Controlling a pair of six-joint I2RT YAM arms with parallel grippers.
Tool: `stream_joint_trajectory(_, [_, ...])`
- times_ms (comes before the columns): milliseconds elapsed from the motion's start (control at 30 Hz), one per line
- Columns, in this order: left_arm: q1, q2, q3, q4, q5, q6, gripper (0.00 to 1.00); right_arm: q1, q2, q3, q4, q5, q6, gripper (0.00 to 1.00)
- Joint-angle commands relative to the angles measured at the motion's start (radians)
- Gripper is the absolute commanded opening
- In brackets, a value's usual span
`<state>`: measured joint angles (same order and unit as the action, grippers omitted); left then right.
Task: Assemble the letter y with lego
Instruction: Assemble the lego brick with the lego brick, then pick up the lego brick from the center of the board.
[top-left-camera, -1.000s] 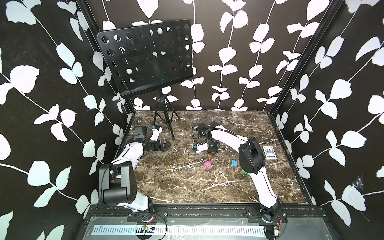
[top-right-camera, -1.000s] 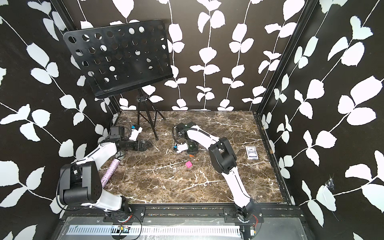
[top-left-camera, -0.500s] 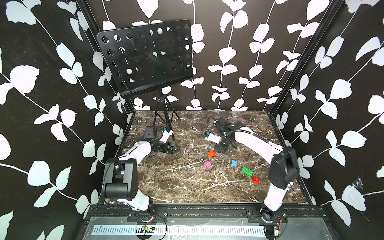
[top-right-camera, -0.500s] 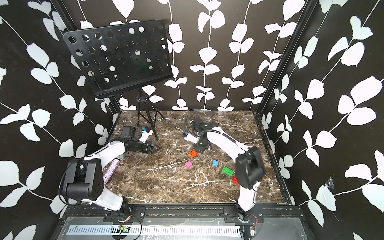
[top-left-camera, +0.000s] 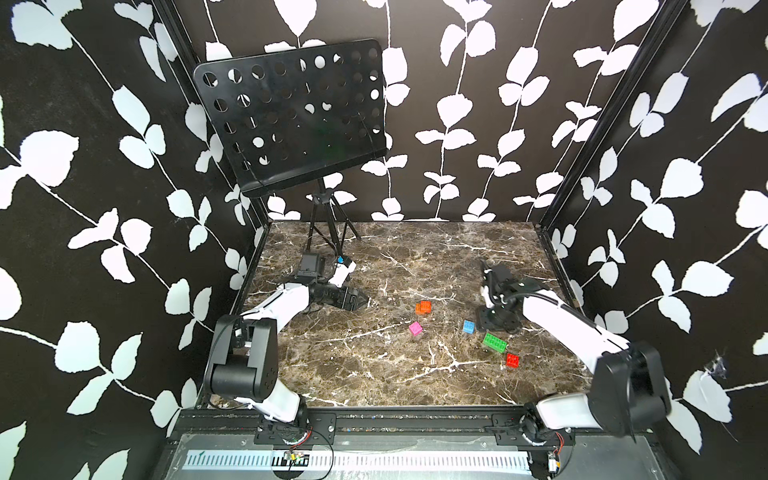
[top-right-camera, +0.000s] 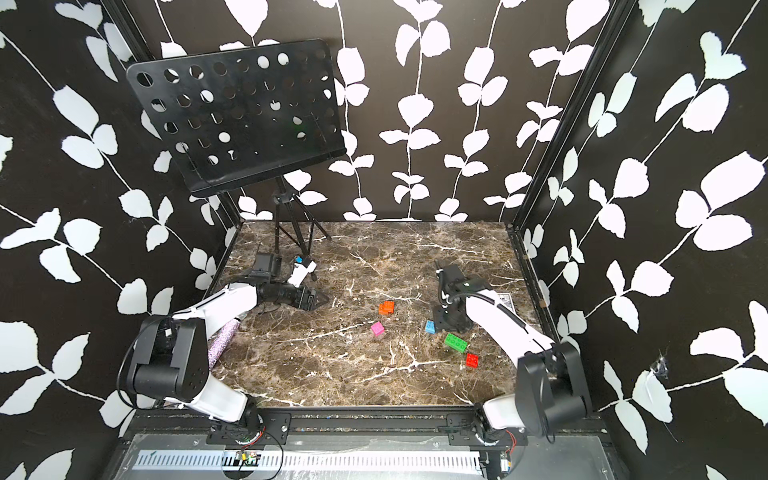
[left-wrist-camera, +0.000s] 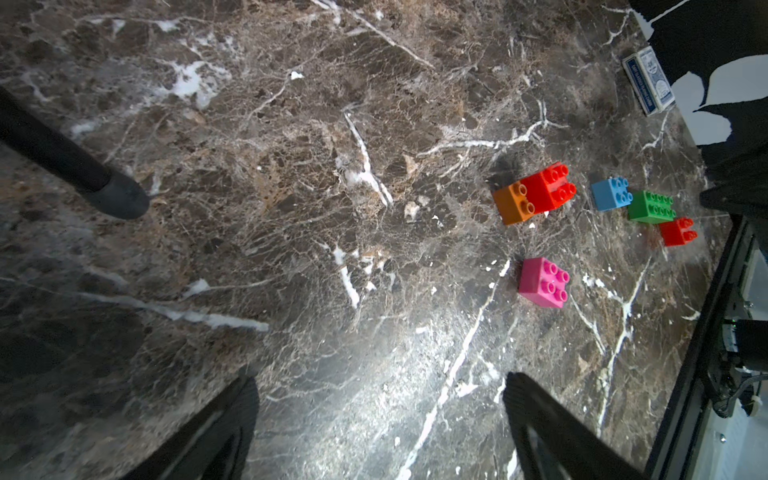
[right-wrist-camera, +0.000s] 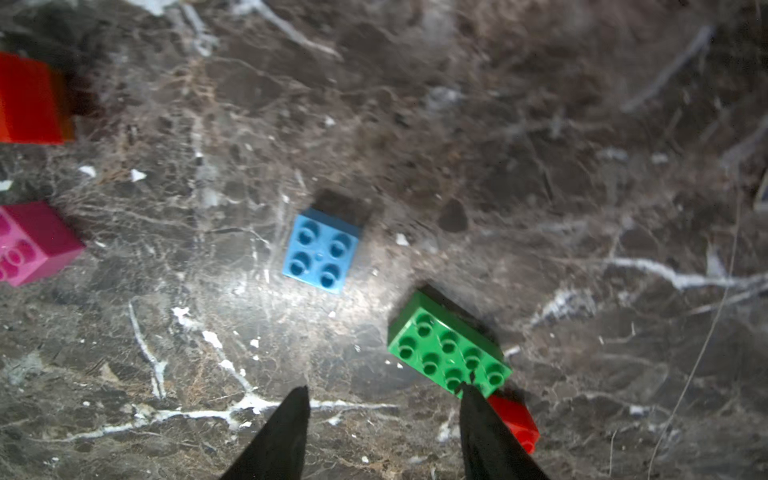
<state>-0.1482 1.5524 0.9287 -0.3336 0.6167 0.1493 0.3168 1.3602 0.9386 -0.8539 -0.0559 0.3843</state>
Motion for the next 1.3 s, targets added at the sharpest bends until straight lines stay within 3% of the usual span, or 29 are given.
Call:
stream_joint_trajectory(0, [-0.002,-0.034,-0.015,0.02,0.008,-0.005,0.94,-0.028,-0.048,-0.038,-0.012,0.006,0.11,0.58])
stream_joint_trajectory(200, [-0.002,-0.046,-0.021,0.023,-0.005,0.002,0.95,-0.022,-0.02,-0.011,0.03,-0.089,0.114,0.55])
stream_joint_trajectory(367, [-0.002,-0.049,-0.019,0.014,-0.053,0.024,0.95,0.083,0.088,0.111,0.032,-0.082,0.014,0.55])
stream_joint_trajectory(500, [0.001,-0.046,-0.001,-0.01,-0.087,0.045,0.96,0.172,0.202,0.251,0.037,-0.051,-0.162,0.54])
stream_joint_trajectory(733, [0.052,-0.053,0.003,-0.022,-0.087,0.055,0.98,0.263,0.378,0.446,0.058,-0.034,-0.701,0.53])
stream_joint_trajectory(833, [0.088,-0.063,-0.003,-0.019,-0.078,0.054,0.98,0.28,0.433,0.495,0.069,-0.058,-0.857,0.53])
stream_joint_trajectory(1267, [0.15,-0.082,-0.014,-0.02,-0.075,0.063,0.98,0.312,0.657,0.696,0.019,-0.123,-1.015,0.54])
